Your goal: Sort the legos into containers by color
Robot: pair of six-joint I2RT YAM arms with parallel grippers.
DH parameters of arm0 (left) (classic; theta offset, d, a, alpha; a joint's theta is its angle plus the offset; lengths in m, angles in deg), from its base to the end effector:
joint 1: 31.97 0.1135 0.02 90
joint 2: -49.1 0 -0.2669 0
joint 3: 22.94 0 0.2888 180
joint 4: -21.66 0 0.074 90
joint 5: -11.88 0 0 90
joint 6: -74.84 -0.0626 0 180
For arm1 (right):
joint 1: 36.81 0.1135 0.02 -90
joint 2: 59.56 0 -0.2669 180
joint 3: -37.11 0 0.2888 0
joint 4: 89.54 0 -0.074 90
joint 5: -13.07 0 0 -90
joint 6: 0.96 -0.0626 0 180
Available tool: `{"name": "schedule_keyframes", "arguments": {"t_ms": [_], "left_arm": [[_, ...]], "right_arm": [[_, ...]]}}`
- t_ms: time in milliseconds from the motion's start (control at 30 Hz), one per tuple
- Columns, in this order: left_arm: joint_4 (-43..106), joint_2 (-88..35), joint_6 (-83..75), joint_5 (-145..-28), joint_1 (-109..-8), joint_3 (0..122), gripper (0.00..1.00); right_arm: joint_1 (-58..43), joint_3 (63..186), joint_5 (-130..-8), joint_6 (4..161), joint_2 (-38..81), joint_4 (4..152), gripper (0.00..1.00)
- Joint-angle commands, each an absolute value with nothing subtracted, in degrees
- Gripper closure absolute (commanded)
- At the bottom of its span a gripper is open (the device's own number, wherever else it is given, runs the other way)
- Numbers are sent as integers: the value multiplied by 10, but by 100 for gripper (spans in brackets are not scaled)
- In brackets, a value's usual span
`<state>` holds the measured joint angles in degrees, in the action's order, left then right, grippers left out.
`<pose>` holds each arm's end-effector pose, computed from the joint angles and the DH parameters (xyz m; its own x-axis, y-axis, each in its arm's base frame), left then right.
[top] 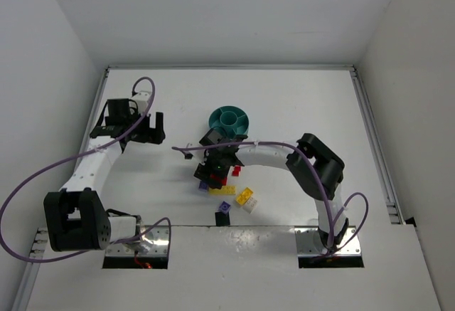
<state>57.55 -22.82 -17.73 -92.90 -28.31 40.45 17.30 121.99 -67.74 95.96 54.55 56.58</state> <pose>0.3192 0.0044 0.2302 -0.6924 -0.0008 -0.7215 0.1513 0.9776 -0.1463 0.2513 0.3643 0.0950 -0.4176 -0.7800 -0.4661 -0.8990 0.4293 0.0869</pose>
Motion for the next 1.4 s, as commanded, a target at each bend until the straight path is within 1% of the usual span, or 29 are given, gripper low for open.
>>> {"name": "schedule_keyframes", "arguments": {"t_ms": [0, 133, 433, 833, 900, 1100, 1367], "left_arm": [[565, -215, -189, -944, -270, 394, 0], [565, -215, -194, -949, -270, 389, 0], [565, -215, -194, -955, -264, 384, 0], [565, -204, -199, -972, -264, 373, 0], [565, -204, -199, -978, -264, 373, 0], [565, -204, -199, -978, -264, 373, 0], [560, -204, -199, -978, -264, 373, 0]], "right_arm": [[175, 1236, -657, 960, 545, 557, 26], [175, 1214, -632, 965, 526, 557, 29], [163, 1208, -603, 988, 509, 532, 34], [152, 1239, -563, 1004, 503, 494, 34], [152, 1239, -577, 999, 498, 499, 33], [152, 1239, -612, 988, 498, 511, 33], [157, 1244, -622, 983, 520, 511, 33]]}}
